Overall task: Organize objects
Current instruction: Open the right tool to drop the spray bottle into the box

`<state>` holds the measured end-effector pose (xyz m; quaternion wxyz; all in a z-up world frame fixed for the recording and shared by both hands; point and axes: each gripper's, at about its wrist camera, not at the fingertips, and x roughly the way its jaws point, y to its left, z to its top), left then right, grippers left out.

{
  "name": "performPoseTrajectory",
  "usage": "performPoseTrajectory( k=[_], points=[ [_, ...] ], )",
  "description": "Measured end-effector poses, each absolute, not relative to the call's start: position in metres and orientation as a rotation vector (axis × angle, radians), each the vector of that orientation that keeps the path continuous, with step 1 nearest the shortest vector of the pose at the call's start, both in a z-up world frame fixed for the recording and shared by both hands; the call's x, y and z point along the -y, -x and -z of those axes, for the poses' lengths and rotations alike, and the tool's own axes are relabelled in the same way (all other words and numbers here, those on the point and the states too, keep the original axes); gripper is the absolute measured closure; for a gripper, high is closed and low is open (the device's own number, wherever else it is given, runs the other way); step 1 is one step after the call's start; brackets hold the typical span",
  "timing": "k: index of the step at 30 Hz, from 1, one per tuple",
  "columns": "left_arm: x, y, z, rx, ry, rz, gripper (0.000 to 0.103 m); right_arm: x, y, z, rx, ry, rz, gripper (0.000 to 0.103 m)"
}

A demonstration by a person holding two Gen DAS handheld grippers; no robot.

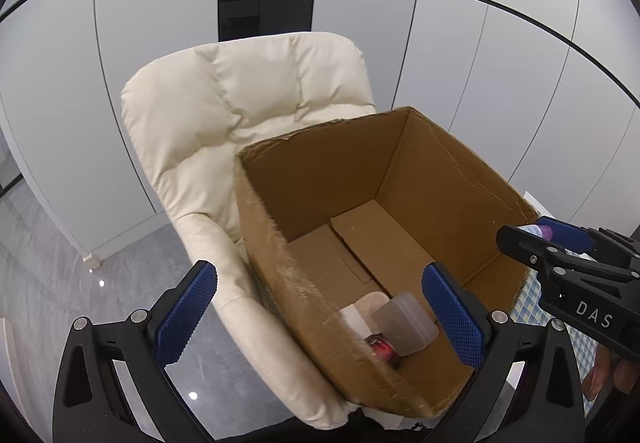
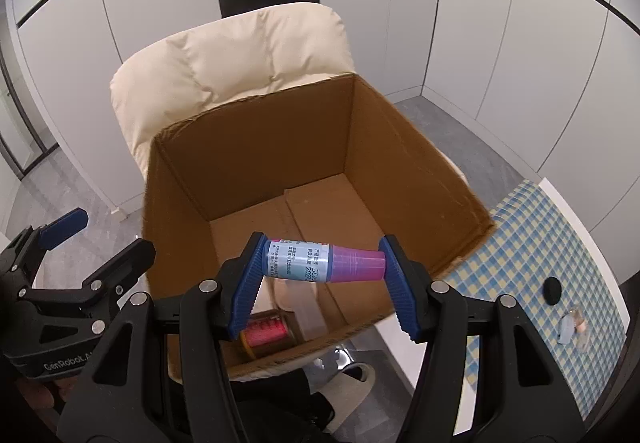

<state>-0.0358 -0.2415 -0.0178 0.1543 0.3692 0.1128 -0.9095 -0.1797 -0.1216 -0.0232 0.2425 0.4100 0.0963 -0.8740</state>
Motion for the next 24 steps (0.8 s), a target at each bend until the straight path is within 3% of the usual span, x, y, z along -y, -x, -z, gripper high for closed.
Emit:
performPoseTrajectory(
  k=[24],
  points=[
    [0.29, -0.001, 0.013, -0.392, -0.999, 2.54, 0.001, 0.177, 0.169, 0.024, -0.293, -1.104, 2.321, 0.043]
  ],
)
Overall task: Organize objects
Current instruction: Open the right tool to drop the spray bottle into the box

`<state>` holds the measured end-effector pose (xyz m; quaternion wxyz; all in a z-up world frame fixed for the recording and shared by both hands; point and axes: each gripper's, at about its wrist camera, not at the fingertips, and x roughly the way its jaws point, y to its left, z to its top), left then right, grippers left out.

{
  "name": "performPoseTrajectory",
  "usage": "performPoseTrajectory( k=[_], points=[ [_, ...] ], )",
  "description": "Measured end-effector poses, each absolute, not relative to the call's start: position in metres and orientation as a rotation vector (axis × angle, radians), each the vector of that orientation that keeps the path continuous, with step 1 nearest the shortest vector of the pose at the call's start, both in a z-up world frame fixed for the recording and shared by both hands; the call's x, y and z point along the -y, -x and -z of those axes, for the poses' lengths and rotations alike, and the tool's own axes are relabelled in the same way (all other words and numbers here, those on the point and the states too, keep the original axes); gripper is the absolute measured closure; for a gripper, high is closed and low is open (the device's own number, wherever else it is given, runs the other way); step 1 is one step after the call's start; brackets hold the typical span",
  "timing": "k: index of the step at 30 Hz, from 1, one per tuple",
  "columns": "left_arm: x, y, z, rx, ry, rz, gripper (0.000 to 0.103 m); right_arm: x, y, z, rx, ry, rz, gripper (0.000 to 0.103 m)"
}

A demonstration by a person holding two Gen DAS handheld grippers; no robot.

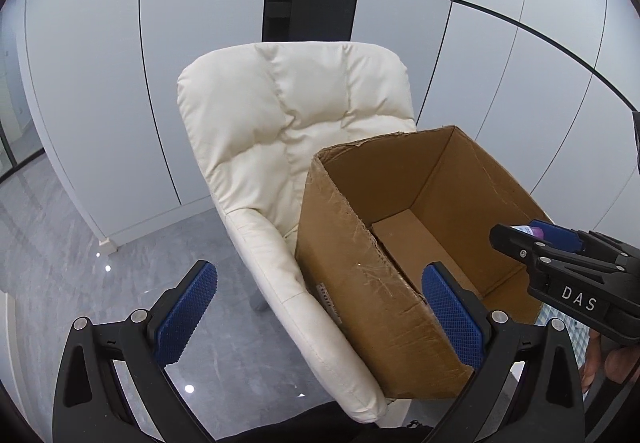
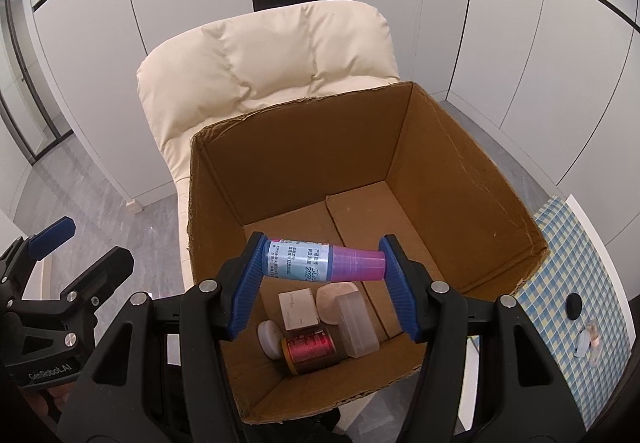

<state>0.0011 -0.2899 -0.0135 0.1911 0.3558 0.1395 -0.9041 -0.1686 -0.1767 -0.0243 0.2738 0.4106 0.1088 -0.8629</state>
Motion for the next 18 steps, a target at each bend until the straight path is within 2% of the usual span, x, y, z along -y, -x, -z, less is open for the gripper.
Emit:
performPoseTrajectory(
  k=[8, 9, 10, 12, 16, 18],
  points=[
    [0.288, -0.001, 0.013, -0.389, -0.997, 2.544, 0.001, 0.174, 0.173, 0.026, -0.268, -1.134, 2.315, 0.043],
    [0.287, -0.001, 0.013, -0.387, -0.996, 2.546, 0.001, 0.174, 0.173, 0.026, -0.264, -1.135, 2.312, 0.039],
    [0.286, -0.001, 0.013, -0.385, -0.995, 2.547, 0.001, 0.173, 0.173, 0.026, -0.261, -1.134, 2.314, 0.029],
    [0.285, 0.0, 0.013, -0.381, -0.993, 2.549, 0.001, 0.171, 0.174, 0.025, -0.241, -1.126, 2.321, 0.017],
    [0.283, 0.001, 0.013, -0.378, -0.992, 2.55, 0.001, 0.167, 0.175, 0.024, -0.221, -1.124, 2.337, 0.007],
    [0.282, 0.002, 0.014, -0.383, -0.994, 2.551, 0.001, 0.165, 0.177, 0.025, -0.215, -1.138, 2.341, 0.006]
  ],
)
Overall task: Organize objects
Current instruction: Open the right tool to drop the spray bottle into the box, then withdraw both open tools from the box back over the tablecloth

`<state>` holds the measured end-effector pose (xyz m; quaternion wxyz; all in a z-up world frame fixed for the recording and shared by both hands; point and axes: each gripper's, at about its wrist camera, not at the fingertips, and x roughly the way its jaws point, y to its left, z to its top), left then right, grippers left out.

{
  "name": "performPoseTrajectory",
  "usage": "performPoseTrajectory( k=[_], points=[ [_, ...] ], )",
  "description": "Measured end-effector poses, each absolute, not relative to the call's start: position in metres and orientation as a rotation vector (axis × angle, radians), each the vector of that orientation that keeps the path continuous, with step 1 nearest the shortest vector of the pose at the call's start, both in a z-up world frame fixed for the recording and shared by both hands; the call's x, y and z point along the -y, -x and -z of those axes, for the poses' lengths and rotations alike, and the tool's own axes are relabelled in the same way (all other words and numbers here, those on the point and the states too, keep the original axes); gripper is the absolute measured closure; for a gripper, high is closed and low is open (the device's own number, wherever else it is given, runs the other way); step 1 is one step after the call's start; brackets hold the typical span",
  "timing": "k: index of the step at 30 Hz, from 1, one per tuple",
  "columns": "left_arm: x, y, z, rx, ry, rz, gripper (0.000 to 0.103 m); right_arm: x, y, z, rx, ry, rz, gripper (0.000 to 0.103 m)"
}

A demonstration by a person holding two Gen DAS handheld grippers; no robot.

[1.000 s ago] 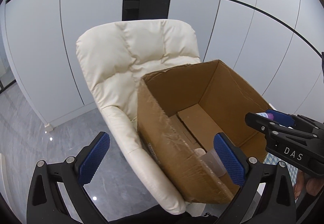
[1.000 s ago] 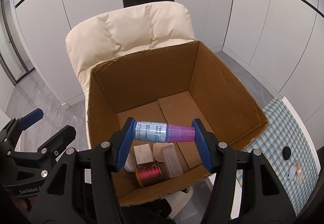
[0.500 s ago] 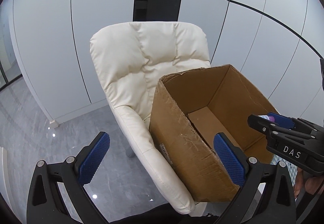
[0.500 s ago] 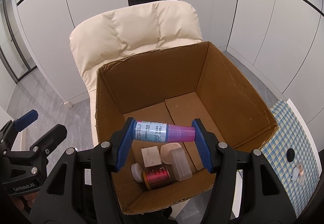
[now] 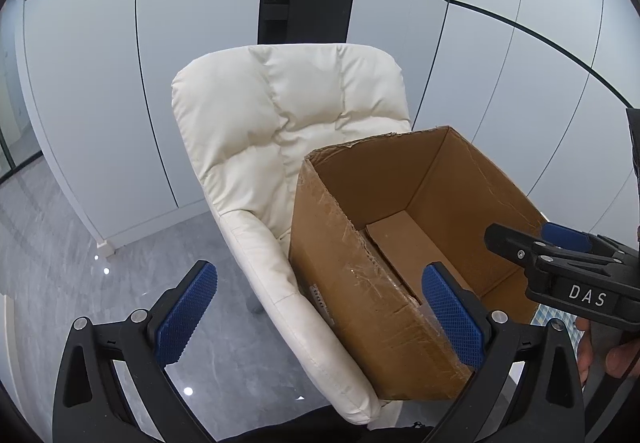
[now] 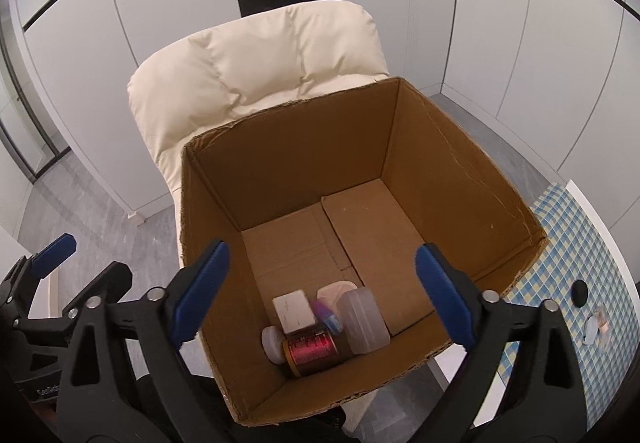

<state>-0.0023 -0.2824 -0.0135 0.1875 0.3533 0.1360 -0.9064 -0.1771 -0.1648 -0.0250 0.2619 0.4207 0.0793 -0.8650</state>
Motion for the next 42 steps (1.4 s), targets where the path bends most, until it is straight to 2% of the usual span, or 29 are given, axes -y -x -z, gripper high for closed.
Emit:
performPoseTrajectory(
  k=[4, 42],
  points=[
    [0.28, 0.006, 0.013, -0.382, -0.991, 2.552, 0.001, 0.158, 0.178, 0.025, -0.21, -1.139, 2.358, 0.0],
    [0.236, 0.045, 0.018, -0.369, -1.029, 2.598, 0.001, 0.082, 0.192, 0.018, -0.147, -1.136, 2.47, 0.0]
  ],
)
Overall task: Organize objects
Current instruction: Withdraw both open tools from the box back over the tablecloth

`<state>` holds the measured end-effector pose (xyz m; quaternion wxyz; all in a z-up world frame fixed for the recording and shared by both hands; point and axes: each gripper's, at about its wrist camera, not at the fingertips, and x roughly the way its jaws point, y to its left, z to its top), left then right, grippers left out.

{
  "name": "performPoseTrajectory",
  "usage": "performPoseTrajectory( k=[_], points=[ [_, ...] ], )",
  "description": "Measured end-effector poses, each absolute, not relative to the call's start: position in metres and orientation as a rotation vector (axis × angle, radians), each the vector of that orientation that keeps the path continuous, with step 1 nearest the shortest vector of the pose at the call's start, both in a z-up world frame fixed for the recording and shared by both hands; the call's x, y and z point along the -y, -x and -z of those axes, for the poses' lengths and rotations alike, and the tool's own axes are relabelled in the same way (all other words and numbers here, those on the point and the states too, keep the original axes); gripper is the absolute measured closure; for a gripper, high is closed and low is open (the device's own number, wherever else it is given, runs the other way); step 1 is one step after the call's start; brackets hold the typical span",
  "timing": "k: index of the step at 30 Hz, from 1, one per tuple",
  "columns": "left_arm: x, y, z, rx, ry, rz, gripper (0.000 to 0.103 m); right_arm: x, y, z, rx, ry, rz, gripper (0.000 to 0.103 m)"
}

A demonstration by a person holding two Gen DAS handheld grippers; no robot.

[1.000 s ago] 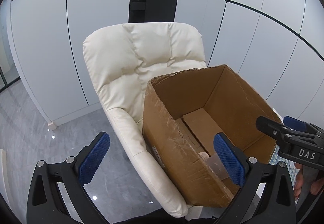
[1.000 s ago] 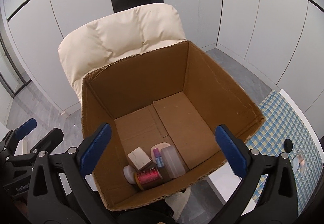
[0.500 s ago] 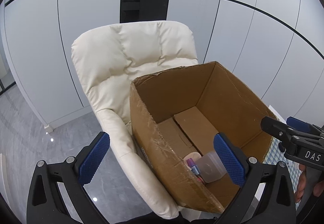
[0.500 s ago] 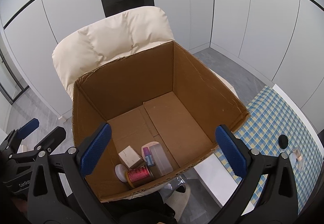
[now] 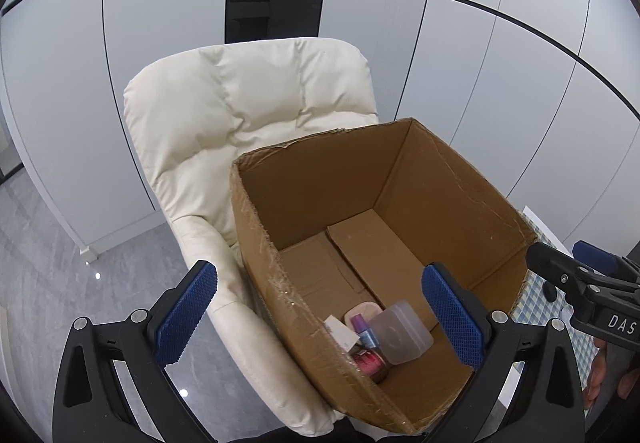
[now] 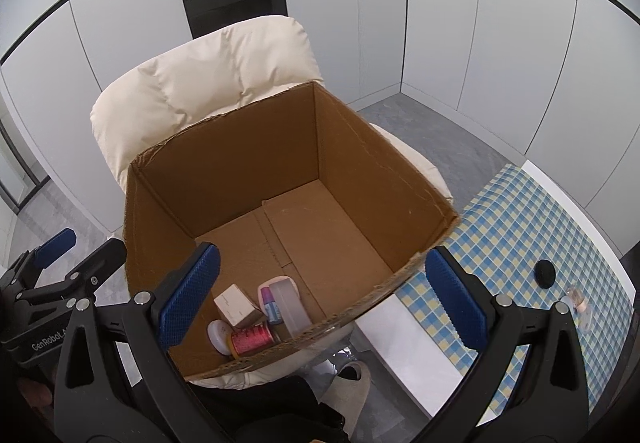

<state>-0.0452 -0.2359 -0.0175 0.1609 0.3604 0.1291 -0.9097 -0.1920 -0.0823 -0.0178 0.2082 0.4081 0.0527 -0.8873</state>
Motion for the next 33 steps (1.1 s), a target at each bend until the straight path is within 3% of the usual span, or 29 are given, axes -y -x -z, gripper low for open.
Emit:
performPoseTrajectory(
  k=[33],
  points=[
    [0.177, 0.077, 0.019, -0.306, -1.088, 2.668, 0.001, 0.013, 0.198, 0.017, -0.1, -1.167, 2.58, 0.0]
  ],
)
